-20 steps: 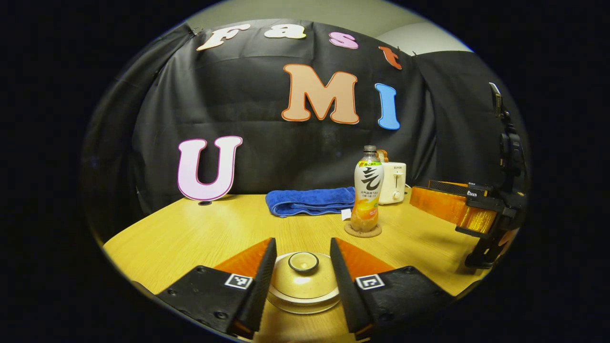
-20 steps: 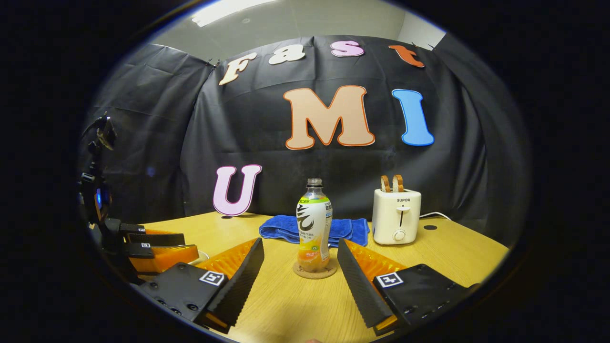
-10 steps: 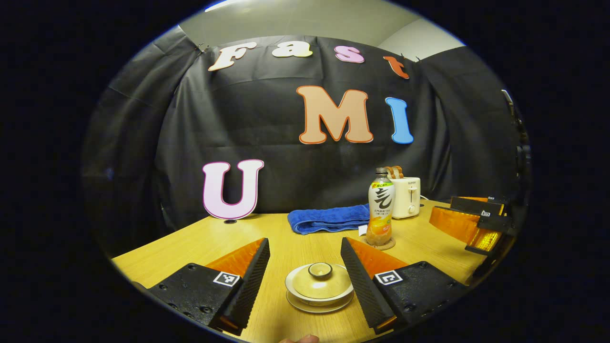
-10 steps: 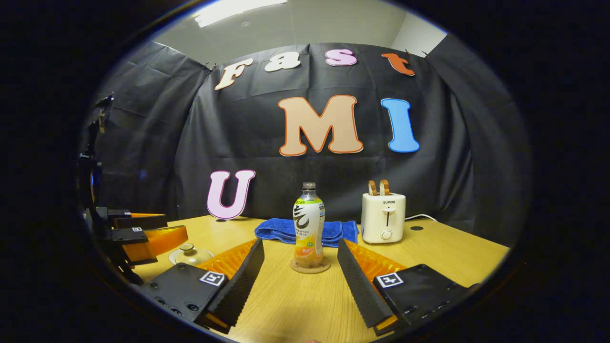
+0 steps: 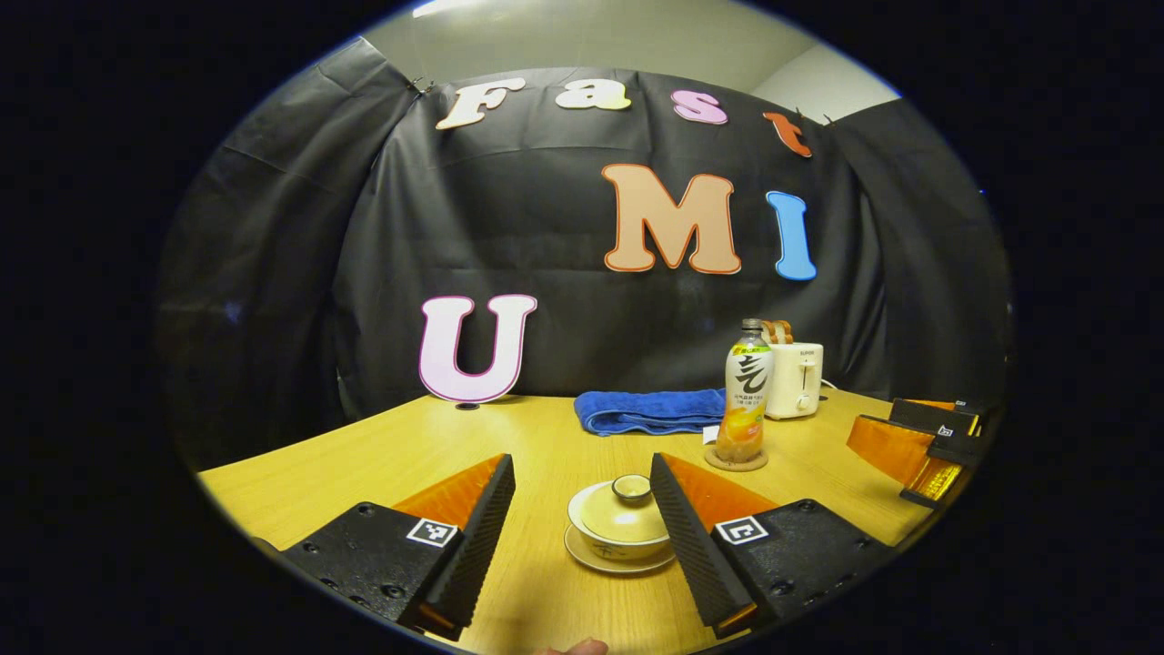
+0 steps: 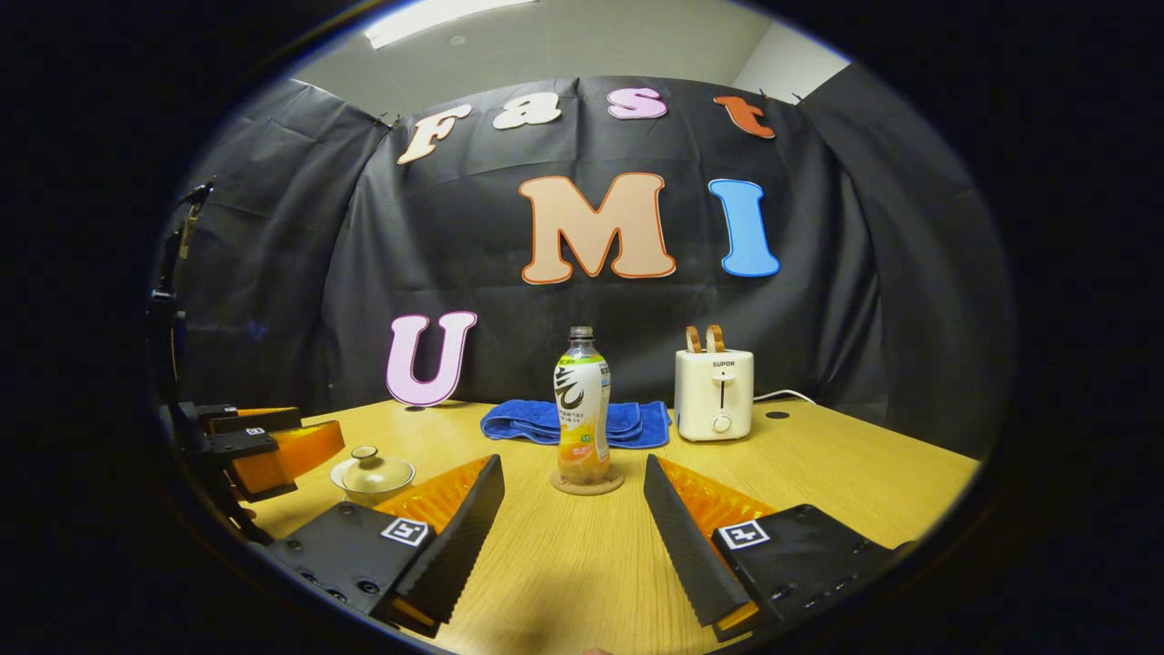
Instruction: Open the teacup lid with one hand, grasp the water bottle and pour water into the teacup with the other hand; after pouring, place the water bottle on the coaster and then close the teacup lid.
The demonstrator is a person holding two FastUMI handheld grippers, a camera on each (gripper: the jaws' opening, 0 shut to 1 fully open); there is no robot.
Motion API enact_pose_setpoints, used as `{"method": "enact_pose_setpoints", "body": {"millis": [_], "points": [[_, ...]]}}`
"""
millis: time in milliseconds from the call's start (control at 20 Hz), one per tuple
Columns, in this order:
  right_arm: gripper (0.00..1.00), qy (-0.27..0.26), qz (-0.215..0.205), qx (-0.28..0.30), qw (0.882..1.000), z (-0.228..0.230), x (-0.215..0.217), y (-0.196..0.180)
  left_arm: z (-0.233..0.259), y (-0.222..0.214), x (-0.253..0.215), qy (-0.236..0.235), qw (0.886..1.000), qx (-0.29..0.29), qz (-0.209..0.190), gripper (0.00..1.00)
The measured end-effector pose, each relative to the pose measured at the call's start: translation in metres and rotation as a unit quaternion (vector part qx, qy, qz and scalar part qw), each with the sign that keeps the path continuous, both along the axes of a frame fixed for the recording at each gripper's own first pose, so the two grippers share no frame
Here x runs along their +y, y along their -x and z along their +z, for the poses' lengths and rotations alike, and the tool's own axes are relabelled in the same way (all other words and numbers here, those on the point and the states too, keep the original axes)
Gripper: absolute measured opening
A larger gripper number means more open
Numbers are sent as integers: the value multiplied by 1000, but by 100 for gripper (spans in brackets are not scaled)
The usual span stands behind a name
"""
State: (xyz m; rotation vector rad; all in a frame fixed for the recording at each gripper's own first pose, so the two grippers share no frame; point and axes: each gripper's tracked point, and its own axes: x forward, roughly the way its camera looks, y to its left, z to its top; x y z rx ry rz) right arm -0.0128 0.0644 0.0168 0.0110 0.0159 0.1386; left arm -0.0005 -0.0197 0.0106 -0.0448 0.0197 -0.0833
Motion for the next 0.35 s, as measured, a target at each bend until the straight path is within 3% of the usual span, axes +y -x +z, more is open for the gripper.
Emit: {"method": "enact_pose_setpoints", "body": {"millis": [150, 250, 350], "points": [[100, 14, -3, 2, 1000, -8, 3, 0, -6, 0, 1, 1, 1000, 6, 4, 87], [93, 14, 0, 2, 1000, -9, 5, 4, -8, 1, 2, 5, 1000, 9, 6, 87], [98, 10, -1, 0, 1000, -9, 5, 5, -10, 0, 2, 7, 1000, 10, 8, 87]]}}
